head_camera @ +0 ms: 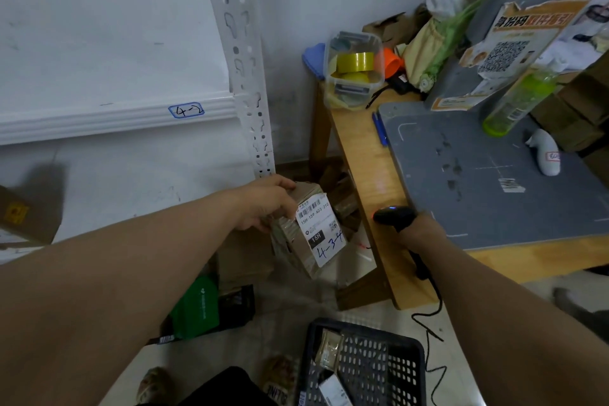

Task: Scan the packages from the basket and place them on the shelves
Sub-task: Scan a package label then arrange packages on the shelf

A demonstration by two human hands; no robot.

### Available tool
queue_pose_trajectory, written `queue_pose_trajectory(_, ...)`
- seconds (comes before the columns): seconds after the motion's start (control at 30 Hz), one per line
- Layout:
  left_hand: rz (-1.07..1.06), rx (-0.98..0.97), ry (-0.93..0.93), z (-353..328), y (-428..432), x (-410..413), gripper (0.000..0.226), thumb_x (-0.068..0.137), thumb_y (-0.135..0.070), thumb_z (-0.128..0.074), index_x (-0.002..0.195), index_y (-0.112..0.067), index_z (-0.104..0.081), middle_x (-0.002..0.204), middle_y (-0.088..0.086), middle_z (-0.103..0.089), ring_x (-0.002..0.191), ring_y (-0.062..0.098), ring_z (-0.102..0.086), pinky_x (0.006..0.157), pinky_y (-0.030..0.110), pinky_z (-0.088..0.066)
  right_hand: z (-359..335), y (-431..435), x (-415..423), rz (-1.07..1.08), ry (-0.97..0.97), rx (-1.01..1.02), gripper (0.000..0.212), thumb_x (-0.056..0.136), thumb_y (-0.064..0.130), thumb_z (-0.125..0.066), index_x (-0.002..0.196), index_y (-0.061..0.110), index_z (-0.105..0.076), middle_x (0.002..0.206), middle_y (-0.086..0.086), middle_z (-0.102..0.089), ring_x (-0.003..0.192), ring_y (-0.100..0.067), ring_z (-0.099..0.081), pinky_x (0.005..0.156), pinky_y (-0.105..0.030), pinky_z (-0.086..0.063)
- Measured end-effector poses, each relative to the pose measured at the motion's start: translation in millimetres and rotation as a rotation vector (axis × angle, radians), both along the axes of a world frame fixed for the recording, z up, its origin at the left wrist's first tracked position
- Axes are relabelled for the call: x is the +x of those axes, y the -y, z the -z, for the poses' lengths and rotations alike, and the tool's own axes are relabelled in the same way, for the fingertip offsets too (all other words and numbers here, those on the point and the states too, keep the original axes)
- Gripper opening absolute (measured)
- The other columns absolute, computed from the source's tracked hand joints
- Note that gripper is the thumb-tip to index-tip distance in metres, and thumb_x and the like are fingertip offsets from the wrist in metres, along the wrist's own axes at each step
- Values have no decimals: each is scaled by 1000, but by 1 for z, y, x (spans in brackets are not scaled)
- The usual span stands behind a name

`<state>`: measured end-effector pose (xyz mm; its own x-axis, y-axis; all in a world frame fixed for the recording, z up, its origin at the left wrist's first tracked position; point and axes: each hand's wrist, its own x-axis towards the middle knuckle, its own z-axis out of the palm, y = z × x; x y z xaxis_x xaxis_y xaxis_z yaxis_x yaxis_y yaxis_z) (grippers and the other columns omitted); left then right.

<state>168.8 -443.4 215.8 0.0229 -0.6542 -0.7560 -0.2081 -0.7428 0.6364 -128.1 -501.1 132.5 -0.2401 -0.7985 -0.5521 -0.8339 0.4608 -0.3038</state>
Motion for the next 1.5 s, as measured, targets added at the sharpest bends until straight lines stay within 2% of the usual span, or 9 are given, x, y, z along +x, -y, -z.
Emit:
queue_pose_trajectory(0.2, 3, -45, -14, -7, -19, 16, 72, 74, 1, -76, 133, -34, -53, 133, 7, -50, 122, 36, -49, 100, 56, -49, -56, -6, 43, -281, -145, -198, 70, 87, 25, -70, 147, 19, -33, 142, -17, -43, 130, -37, -44, 107, -50, -43)
queue_pose_trajectory(0.37, 62, -108, -20, -32, -47, 49, 68, 76, 2, -73, 130, -35, -55, 135, 2, -51, 121, 30, -50, 101, 52, -50, -105, -28, 126, -422, 549, 293, 91, 75, 12, -81, 150, 39, -36, 143, -4, -52, 133, -29, -48, 115, -51, -37)
queue_pose_trajectory(0.6, 108, -236, -43, -102, -114, 156, 59, 77, 4, -68, 124, -32, -62, 127, 0, -61, 122, 28, -53, 99, 53, -53, -177, -66, 239, -572, 821, 334, 73, 74, 19, -85, 137, 37, -51, 127, -5, -69, 117, -29, -66, 103, -50, -52)
queue_pose_trajectory(0.73, 40, -350, -31, -156, -181, 241, 60, 78, 3, -65, 129, -28, -61, 128, -1, -63, 125, 26, -54, 94, 50, -56, -232, -115, 328, -706, 892, 259, 67, 72, 32, -85, 133, 30, -56, 115, -1, -75, 114, -24, -67, 95, -44, -54)
queue_pose_trajectory(0.93, -351, -676, -35, -247, -310, 375, 89, 61, -15, -78, 142, -28, -45, 129, 5, -68, 121, 21, -60, 91, 37, -52, -330, -211, 483, -803, 1070, 9, 65, 69, 31, -79, 131, 28, -60, 112, 1, -75, 120, -22, -63, 109, -46, -41)
queue_pose_trajectory(1.17, -365, -773, 21, -305, -444, 476, 67, 70, -21, -83, 132, -24, -58, 125, 4, -71, 119, 25, -65, 99, 47, -52, -424, -314, 617, -971, 1284, -94, 58, 71, 44, -76, 121, 20, -63, 105, 2, -69, 96, -14, -63, 74, -29, -48)
queue_pose_trajectory(1.27, -397, -874, 85, -346, -478, 504, 59, 71, -23, -80, 127, -23, -60, 117, 3, -74, 107, 20, -71, 88, 41, -57, -460, -342, 660, -1013, 1315, -173, 59, 79, 49, -69, 129, 19, -61, 112, 0, -71, 99, -14, -65, 83, -33, -46)
queue_pose_trajectory(1.37, -471, -1011, 181, -395, -497, 536, 65, 66, -27, -81, 127, -25, -58, 113, 3, -75, 107, 23, -71, 101, 47, -52, -505, -364, 696, -989, 1389, -311, 63, 81, 50, -77, 136, 26, -54, 109, 6, -75, 96, -11, -69, 91, -37, -50)
queue_pose_trajectory(1.5, -662, -1253, 194, -462, -505, 575, 81, 57, -24, -85, 128, -30, -48, 105, 2, -77, 106, 22, -70, 106, 53, -44, -571, -386, 731, -1065, 1455, -515, 64, 80, 24, -84, 134, 28, -49, 111, -4, -76, 101, -23, -74, 103, -53, -50)
